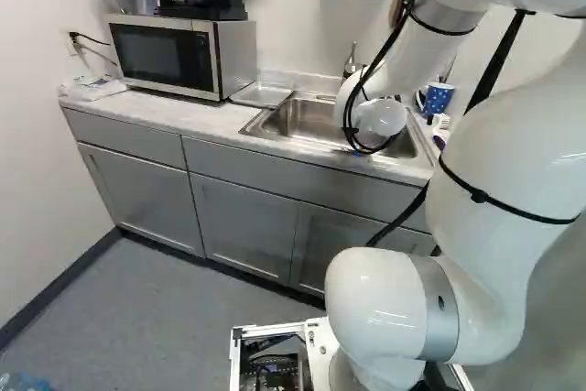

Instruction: Rinse the cup and place it in the tray

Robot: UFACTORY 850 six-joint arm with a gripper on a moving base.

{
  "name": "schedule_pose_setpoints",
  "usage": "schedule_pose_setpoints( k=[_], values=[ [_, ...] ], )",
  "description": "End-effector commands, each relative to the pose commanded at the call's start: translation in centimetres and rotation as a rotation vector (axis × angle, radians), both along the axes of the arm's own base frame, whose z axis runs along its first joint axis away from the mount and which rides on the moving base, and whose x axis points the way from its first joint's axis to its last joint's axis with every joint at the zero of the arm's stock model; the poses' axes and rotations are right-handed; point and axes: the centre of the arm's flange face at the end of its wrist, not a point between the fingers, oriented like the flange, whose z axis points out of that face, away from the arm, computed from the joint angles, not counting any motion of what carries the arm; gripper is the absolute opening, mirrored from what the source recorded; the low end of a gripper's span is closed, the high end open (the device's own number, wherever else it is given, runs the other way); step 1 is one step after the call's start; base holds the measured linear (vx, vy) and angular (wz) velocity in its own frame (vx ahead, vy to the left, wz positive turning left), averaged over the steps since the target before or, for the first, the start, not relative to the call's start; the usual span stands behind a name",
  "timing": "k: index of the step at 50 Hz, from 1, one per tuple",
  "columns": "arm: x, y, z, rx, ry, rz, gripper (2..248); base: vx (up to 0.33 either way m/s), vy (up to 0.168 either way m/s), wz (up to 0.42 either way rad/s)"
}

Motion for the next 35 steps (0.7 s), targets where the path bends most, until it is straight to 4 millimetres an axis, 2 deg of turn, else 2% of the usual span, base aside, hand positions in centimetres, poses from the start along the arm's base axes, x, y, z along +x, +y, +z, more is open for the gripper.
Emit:
schedule_pose_setpoints(
  k=[35],
  values=[
    [0.00,0.00,0.00,0.000,0.000,0.000,121,0.000,0.000,0.000]
  ],
)
